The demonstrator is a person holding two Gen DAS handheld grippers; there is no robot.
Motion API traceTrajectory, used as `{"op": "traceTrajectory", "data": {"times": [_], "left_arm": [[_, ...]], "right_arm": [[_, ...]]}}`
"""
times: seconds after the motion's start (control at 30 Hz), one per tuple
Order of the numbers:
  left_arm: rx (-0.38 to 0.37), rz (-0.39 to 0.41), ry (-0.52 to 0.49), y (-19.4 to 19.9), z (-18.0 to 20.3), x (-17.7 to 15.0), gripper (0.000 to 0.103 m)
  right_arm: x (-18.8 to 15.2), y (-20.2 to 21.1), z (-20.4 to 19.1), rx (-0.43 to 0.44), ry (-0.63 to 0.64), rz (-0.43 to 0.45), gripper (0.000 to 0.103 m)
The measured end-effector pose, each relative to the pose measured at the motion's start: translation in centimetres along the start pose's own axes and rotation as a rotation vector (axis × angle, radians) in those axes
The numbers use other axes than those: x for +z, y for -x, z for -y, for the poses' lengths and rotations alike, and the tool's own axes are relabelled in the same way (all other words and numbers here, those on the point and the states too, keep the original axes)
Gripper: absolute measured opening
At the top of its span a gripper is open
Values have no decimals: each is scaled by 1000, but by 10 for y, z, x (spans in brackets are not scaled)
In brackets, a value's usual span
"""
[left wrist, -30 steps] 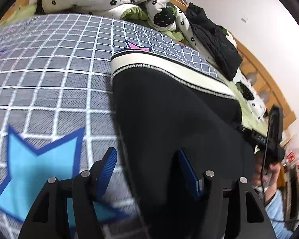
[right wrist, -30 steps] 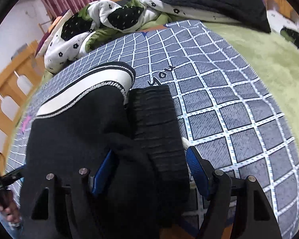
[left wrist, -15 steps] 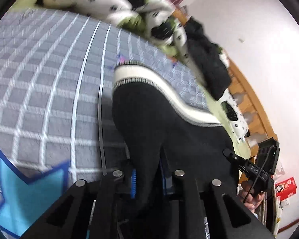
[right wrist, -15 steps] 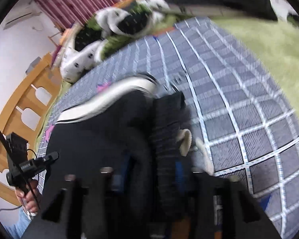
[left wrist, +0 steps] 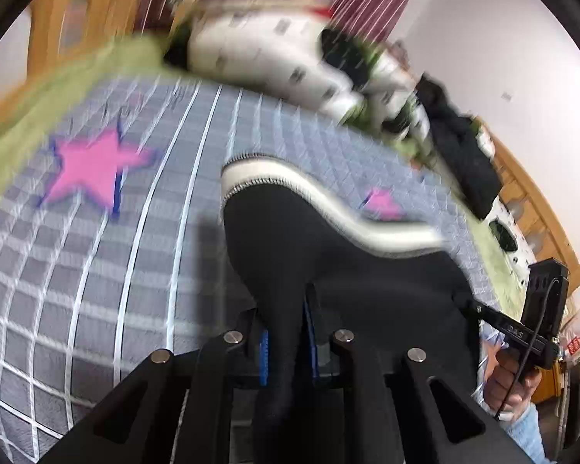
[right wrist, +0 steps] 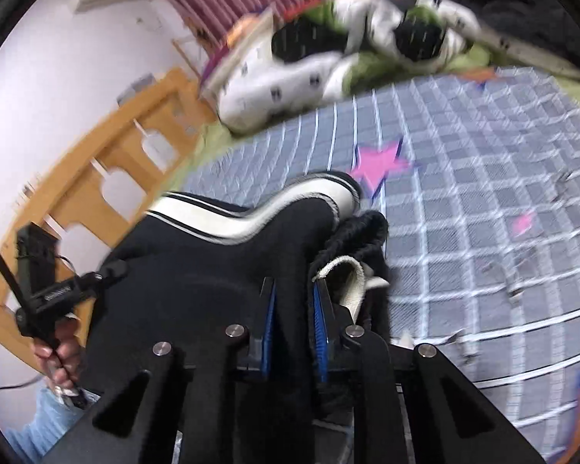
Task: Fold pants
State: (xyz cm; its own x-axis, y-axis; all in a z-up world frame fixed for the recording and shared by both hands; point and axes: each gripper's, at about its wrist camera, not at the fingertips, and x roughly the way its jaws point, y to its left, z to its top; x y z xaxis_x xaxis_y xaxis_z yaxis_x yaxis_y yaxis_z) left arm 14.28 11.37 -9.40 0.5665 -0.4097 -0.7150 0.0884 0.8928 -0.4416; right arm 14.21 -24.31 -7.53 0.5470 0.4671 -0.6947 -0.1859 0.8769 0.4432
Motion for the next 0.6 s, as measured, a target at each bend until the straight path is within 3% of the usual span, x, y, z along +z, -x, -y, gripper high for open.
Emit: {"op": "traceTrajectory", "data": {"times": [0.07,0.13,0.23,0.33,0.43,0.5,0.53,0.6], "left_arm": [[20,-39,33,-18,-15,-11,25],[66,-51,27,-28,-19,-19,41],[136,-27,-31,-21,-11,-14,53],[181,55,-69,-4,-10,-11,65],[175,81,-39,1,-21,-8,65],[162,72,-18,0,-26,-6,65],[163,74,-15,1,-27,-9,65],[167,83,-14,5,-30,-10,65]], "right_arm": [[-15,-21,-4,-113,76,-7,33],[-27,-31,-7,-211,155,-35,34],[-19,-16,-21,-243,221,-55,35],[-6,10,-28,-258,268,25,35],[13,8,-28,-215,247,62,39],[27,-24,-25,-246,227,14,38],[29,-38,-22,-259,203,-29,29],[32,-61,-15,-271,172,-85,25]]}}
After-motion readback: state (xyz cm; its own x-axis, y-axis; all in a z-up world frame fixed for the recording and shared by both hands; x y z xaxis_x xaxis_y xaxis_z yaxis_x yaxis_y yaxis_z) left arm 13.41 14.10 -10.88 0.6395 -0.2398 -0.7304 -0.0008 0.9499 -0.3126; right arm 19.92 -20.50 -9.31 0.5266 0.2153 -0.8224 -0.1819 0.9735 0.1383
